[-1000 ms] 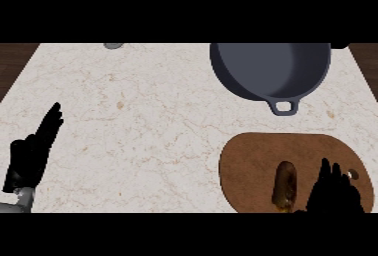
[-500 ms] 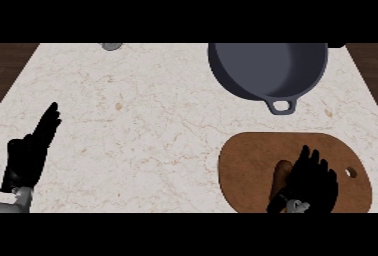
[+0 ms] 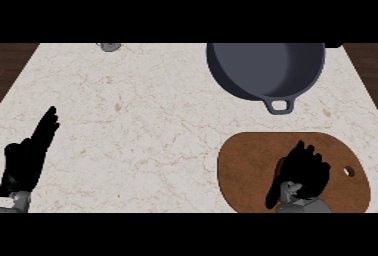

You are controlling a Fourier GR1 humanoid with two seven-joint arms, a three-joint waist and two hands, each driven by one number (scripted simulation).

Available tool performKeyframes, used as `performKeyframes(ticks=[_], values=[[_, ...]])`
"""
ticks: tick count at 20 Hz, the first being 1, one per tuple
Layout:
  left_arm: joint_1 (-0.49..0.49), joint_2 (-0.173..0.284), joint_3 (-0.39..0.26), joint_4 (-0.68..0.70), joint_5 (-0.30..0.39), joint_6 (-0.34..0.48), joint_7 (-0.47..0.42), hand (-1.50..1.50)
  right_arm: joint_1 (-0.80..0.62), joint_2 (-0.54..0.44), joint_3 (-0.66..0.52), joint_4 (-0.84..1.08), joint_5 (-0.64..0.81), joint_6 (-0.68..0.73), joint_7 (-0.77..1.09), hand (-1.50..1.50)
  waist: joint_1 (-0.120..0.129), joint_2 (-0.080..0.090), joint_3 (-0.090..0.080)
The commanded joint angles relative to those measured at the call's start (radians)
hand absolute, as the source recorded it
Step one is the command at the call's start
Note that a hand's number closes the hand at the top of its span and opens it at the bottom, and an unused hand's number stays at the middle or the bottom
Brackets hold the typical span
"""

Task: Pick the sweet potato from the cutting board and place it in the pot

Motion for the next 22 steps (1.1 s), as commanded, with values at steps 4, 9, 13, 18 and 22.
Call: performKeyframes(ticks=[4, 9, 13, 18, 22], values=[[0.006, -0.006, 0.002, -0.010, -0.015, 0.000, 0.005, 0.00, -0.101, 0.010, -0.063, 0.123, -0.028, 0.102, 0.258, -1.50, -0.009, 0.001, 0.002], [0.008, 0.008, 0.011, -0.071, -0.008, -0.005, 0.060, 0.00, -0.096, 0.010, -0.027, 0.178, -0.022, 0.059, 0.272, -1.50, -0.005, -0.002, 0.003], [-0.007, -0.014, 0.031, -0.003, -0.021, 0.002, 0.029, 0.00, -0.112, 0.010, -0.045, 0.185, -0.023, 0.057, 0.252, -1.50, -0.020, -0.001, 0.003], [0.008, -0.007, 0.036, -0.017, -0.020, -0.020, 0.034, 0.00, -0.065, 0.010, -0.049, 0.179, -0.026, 0.046, 0.241, -1.50, -0.024, -0.002, 0.003], [0.037, -0.033, 0.025, -0.052, -0.033, -0.010, 0.044, 0.00, -0.063, 0.010, -0.002, 0.212, -0.041, 0.058, 0.203, 1.50, -0.018, -0.003, 0.003]])
